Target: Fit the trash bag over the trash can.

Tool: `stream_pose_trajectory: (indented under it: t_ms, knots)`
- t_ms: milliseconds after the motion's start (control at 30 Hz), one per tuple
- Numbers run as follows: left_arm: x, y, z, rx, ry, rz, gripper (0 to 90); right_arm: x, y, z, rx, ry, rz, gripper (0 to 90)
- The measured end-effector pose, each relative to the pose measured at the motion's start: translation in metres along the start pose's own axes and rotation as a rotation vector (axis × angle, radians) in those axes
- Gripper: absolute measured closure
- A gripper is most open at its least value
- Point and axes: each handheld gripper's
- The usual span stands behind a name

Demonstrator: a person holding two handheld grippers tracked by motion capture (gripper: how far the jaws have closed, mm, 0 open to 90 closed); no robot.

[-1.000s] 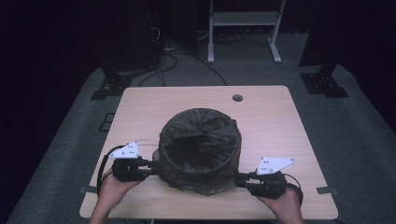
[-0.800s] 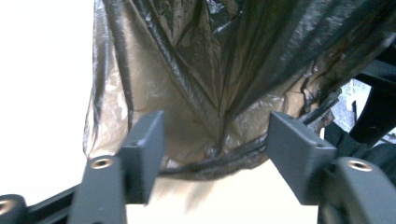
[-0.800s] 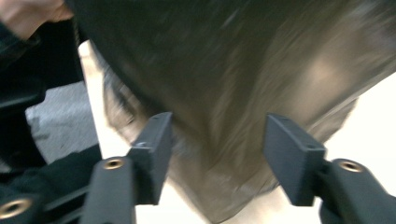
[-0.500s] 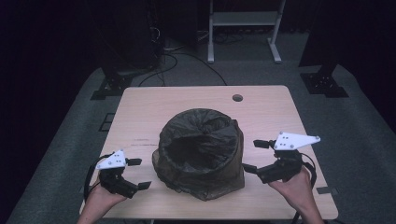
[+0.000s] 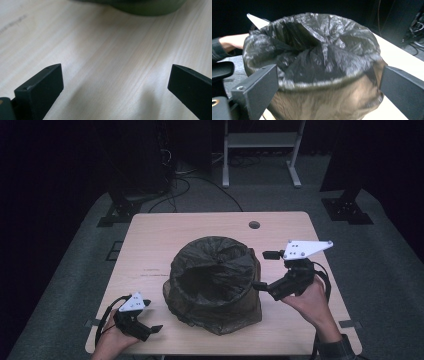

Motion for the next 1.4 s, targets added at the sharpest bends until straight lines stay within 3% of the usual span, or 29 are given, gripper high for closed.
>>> stream_pose_trajectory:
  t_ms: [133,300,500,667,700,833,900,1067,1167,1400]
  knots:
    - [-0.004,-0.001,0.007,0.010,-0.042,0.003,0.0,0.009,0.000,0.007,0.036,-0.015,-0.016,0.0]
    - [-0.006,-0.003,0.010,0.025,-0.022,0.027,0.0,0.024,-0.003,0.030,0.051,-0.092,-0.082,0.0]
    - [-0.008,-0.004,0.011,0.014,0.002,0.037,0.0,0.031,-0.002,0.055,0.062,-0.163,-0.118,0.0]
    - [-0.008,-0.004,0.011,0.011,0.002,0.038,0.0,0.033,-0.001,0.074,0.064,-0.217,-0.147,0.0]
    - [-0.008,-0.004,0.011,0.010,0.003,0.039,0.0,0.034,0.000,0.082,0.062,-0.254,-0.156,0.0]
    - [-0.008,-0.004,0.011,0.007,0.003,0.041,0.0,0.033,0.002,0.094,0.073,-0.296,-0.164,0.0]
    - [-0.008,-0.004,0.011,0.006,0.003,0.042,0.0,0.031,0.002,0.106,0.072,-0.350,-0.180,0.0]
    - [-0.008,-0.004,0.011,0.005,0.003,0.042,0.0,0.035,-0.001,0.114,0.092,-0.383,-0.191,0.0]
    - [-0.008,-0.004,0.011,0.004,0.002,0.043,0.0,0.031,-0.003,0.126,0.104,-0.459,-0.202,0.0]
    - [-0.008,-0.004,0.011,0.003,0.002,0.043,0.0,0.030,-0.008,0.136,0.096,-0.548,-0.231,0.0]
Point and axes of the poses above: each handheld gripper's, and its own axes: z roughly forward along the jaws, x roughly out of its top, y roughly to its right, and after that the axes turned 6 degrees about y, right-handed
